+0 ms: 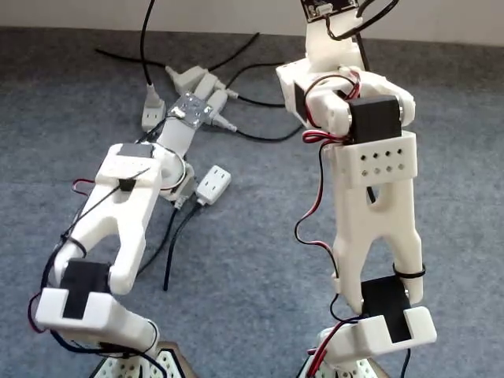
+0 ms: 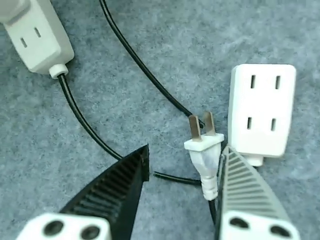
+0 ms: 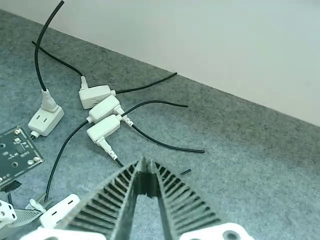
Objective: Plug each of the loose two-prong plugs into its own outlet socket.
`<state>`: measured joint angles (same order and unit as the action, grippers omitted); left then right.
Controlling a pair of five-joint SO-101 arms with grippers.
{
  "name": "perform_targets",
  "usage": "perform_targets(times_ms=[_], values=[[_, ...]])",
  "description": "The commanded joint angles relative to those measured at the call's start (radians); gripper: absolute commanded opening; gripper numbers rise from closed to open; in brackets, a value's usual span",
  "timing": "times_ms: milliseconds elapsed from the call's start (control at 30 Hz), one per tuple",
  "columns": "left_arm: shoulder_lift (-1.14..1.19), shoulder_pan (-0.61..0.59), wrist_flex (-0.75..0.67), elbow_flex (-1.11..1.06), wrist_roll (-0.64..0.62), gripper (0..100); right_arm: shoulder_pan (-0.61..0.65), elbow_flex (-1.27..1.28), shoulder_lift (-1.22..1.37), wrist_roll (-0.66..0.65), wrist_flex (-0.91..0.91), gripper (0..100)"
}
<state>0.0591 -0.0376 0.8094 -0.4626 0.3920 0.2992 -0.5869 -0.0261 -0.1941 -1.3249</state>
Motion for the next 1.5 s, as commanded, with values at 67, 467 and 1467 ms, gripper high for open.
perform_targets(times_ms=[67,467,1467], values=[[0.119,-0.019,-0.025,0.111,0.000,22,-0.007,-0.041,-0.045,-0.005,-0.004,0.7],[0.177,0.044,0.140,0.203,0.000,22,-0.007,-0.042,-0.050,-0.005,-0.004,0.7],[0.773,0.077,0.769,1.032,-0.002,1,-0.010,-0.048,-0.053,-0.008,-0.022,0.7]])
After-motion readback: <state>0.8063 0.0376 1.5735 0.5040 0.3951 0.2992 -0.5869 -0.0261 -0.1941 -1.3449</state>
